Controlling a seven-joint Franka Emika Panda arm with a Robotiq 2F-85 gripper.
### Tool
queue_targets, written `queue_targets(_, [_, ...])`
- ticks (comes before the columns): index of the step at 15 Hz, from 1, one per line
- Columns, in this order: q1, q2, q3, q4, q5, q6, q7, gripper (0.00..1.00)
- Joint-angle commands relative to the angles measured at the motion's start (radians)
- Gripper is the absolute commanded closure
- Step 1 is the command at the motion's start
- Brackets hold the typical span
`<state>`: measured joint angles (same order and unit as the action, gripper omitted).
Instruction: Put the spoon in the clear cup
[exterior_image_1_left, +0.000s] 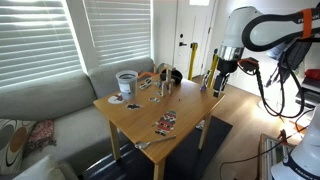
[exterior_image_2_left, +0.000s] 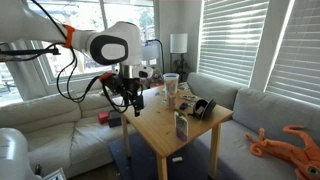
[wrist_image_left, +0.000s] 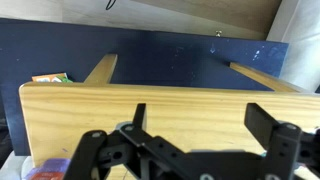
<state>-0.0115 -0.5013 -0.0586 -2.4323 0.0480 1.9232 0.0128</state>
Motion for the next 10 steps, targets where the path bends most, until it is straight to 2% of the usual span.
queue_targets(1, [-0.009, 0.001, 0.008, 0.002, 0.004, -0.003, -0.004, 0.0])
queue_targets(4, [-0.009, 0.001, 0.008, 0.002, 0.004, -0.003, -0.004, 0.0])
queue_targets(8, [0.125, 0.032, 0.118, -0.058, 0.059, 0.048, -0.05, 0.0])
queue_targets(10, [0.184, 0.069, 0.209, -0.06, 0.025, 0.127, -0.013, 0.0])
